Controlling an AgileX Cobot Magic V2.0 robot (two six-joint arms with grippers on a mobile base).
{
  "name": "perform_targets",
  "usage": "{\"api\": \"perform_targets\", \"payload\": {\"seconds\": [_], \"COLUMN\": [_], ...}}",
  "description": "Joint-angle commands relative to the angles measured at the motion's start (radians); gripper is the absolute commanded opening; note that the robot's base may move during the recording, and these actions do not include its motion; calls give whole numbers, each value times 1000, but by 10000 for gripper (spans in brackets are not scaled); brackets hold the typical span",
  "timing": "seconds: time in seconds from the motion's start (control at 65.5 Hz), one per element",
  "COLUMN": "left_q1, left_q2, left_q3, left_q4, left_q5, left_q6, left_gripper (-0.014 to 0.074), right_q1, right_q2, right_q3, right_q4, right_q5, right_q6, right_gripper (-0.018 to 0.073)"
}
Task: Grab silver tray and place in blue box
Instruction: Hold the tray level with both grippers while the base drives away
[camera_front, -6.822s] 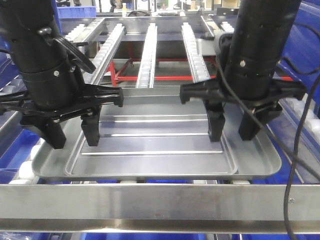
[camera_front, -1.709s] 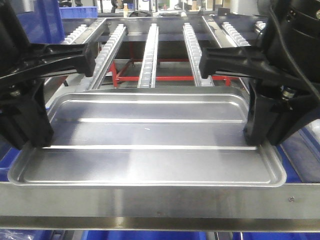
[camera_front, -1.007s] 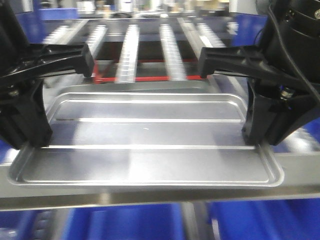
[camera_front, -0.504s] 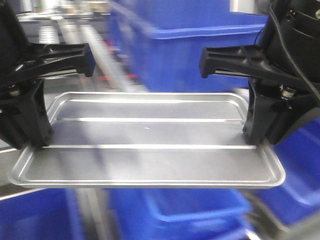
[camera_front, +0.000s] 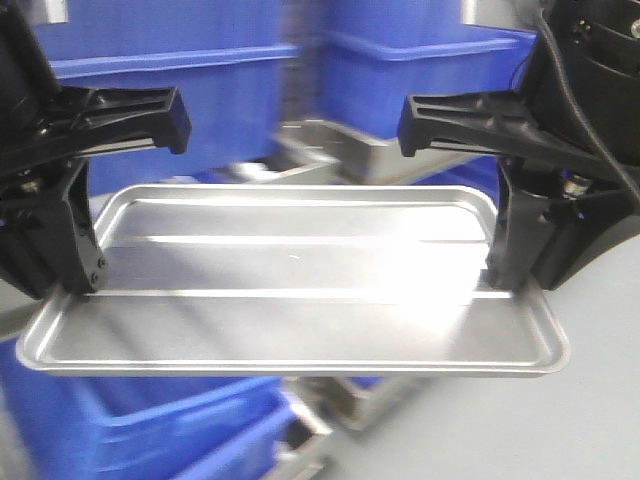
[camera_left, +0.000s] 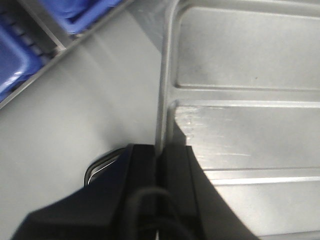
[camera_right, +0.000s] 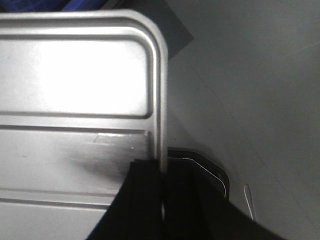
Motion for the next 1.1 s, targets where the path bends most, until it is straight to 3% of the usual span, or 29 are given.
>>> {"api": "perform_targets", "payload": {"seconds": [0.0,1.084], "left_q1": [-6,-6], "left_q2": [-33,-33], "left_q3": [-24,-24], "left_q4": [30,30], "left_q5": [-1,-1], "left_q6": [-7,-7], "left_gripper": [-104,-104], "right_q1": [-5,-5], "right_q2": [-37,-37], "right_q3": [-23,-23], "right_q4": [-37,-37], "right_q5": [-6,-5], "right_q6": [-5,-5], "right_gripper": [48,48]}}
